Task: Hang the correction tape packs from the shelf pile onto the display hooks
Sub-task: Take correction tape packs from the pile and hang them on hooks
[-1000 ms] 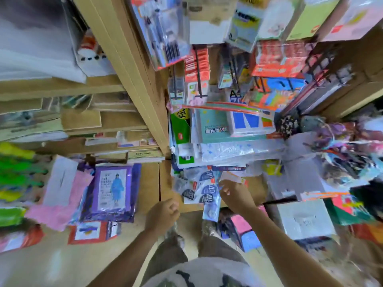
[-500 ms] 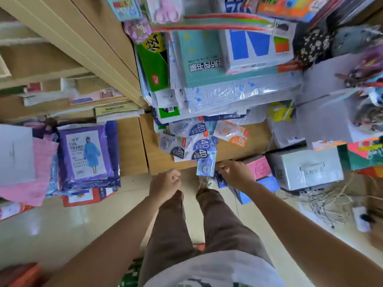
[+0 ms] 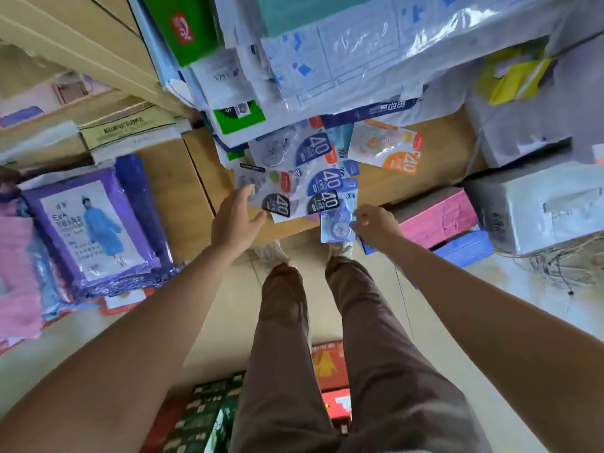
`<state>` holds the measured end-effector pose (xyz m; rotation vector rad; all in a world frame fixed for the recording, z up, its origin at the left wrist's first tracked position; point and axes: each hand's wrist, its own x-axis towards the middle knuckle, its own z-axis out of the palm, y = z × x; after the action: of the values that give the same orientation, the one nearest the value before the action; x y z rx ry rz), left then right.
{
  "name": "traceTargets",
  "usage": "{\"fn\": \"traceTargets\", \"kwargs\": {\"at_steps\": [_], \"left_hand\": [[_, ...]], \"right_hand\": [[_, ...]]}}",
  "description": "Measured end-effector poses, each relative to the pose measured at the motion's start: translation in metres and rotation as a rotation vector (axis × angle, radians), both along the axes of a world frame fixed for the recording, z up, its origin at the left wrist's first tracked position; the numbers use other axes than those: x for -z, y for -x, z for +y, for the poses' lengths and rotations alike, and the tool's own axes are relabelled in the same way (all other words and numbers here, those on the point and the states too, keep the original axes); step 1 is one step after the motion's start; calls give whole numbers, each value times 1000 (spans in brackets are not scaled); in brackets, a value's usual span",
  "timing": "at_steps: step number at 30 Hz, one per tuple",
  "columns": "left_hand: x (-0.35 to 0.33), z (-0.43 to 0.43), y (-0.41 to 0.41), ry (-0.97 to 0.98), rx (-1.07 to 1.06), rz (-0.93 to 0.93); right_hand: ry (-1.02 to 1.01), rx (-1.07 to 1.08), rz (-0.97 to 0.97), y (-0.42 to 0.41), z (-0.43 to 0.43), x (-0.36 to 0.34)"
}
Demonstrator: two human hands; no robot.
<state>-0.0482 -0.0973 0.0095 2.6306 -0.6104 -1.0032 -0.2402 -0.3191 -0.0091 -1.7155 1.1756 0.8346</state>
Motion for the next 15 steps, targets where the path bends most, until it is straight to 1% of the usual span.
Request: {"fn": "traceTargets", "kwargs": {"at_steps": [2,6,9,12,15], "left_hand": [[7,4,-5,17,56,-31],[24,3,-16,-4,259,-64],[38,-6,-26,-1,369,-83],[49,-13,-34,-1,390,-134],[54,-15,-38,-1,402,-219]], "right_hand": [[6,98,-15,-2,10,12],[28,293,-105,-7,33,28],[35,417,-142,-19,43,37],[17,485,-149,-32,49,47],[61,560,-114,-41,52,54]]}}
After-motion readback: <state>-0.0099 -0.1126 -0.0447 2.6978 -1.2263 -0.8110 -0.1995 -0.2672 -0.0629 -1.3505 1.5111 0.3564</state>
